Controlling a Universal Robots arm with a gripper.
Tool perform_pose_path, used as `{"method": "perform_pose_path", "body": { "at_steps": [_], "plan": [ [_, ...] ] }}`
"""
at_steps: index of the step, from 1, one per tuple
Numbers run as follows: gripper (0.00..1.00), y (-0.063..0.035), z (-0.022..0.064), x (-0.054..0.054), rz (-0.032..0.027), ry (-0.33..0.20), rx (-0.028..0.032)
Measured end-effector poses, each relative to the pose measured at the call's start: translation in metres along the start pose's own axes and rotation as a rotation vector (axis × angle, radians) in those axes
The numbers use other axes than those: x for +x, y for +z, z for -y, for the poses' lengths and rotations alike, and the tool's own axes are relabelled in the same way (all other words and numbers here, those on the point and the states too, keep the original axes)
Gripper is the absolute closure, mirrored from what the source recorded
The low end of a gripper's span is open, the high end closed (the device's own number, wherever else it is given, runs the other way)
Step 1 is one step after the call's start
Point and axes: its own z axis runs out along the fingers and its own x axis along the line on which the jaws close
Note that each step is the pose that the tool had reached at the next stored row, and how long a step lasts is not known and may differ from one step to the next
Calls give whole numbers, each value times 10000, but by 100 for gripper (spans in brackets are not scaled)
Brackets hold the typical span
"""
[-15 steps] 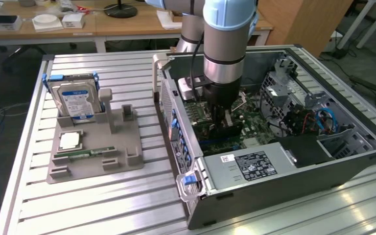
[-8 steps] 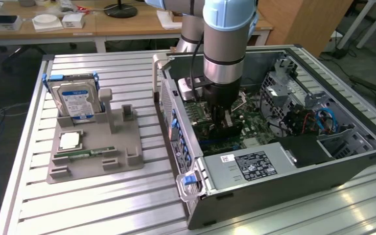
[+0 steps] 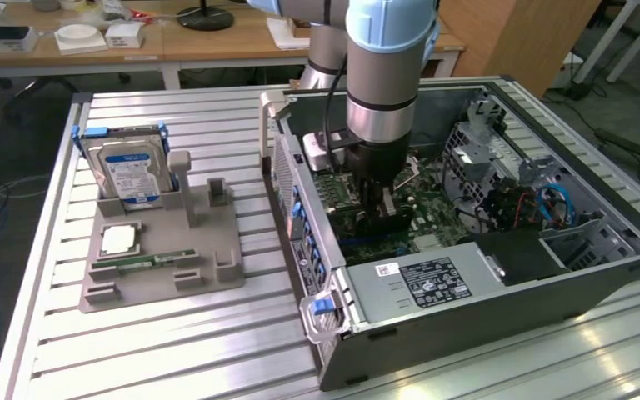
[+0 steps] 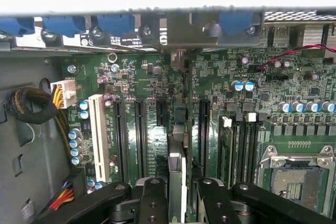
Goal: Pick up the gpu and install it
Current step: 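Insert the gpu into the slot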
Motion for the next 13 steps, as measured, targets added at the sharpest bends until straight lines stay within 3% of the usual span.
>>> {"method": "perform_pose_path", "body": {
  "at_steps": [13],
  "plan": [
    [74,-26,4,-2,-7,-6,-3]
  ]
}}
